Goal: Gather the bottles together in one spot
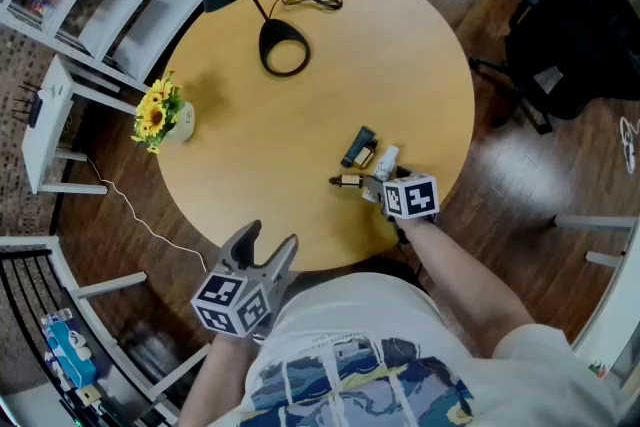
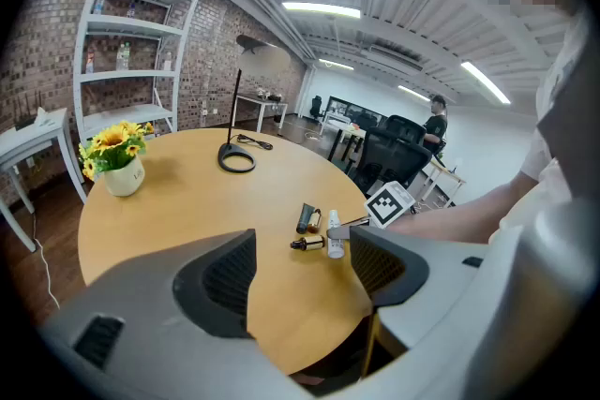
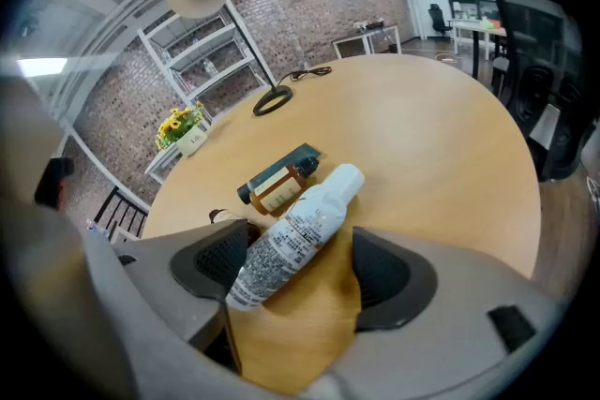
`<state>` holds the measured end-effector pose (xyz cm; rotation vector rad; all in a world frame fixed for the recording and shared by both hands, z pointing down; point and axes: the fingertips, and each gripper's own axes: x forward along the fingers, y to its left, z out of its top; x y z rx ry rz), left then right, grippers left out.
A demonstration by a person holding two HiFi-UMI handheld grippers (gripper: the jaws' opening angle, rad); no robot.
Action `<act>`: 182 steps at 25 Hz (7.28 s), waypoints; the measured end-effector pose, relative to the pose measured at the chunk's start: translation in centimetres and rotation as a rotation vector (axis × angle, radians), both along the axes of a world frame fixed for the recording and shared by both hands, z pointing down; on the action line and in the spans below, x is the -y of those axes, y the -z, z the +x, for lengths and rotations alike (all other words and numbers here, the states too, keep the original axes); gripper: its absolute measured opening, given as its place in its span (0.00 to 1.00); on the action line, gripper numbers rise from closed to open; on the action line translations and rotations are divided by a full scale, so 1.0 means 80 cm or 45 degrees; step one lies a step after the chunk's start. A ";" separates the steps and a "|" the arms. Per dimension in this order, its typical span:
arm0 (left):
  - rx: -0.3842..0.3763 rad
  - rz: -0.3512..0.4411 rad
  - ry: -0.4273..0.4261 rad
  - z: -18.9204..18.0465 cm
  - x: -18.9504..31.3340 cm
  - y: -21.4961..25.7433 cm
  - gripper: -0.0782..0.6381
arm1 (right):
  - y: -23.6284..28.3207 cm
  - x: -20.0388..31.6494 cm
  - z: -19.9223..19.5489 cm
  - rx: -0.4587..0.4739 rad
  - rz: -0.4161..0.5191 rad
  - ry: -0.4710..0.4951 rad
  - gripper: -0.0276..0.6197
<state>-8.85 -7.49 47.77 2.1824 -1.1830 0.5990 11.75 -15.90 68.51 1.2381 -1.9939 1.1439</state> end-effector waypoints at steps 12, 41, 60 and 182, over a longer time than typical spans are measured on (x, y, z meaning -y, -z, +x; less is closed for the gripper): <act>-0.068 -0.006 -0.120 0.044 0.009 -0.002 0.52 | 0.007 -0.006 0.021 0.041 -0.034 -0.052 0.36; -0.597 -0.245 -0.288 0.153 0.095 0.040 0.27 | 0.263 -0.071 -0.097 0.401 0.617 0.499 0.33; 0.011 0.371 0.047 0.019 0.332 -0.025 0.27 | 0.218 -0.058 -0.034 0.242 0.489 0.472 0.52; -0.155 0.108 0.129 -0.116 -0.147 0.016 0.36 | 0.197 -0.135 -0.123 0.044 0.488 0.381 0.51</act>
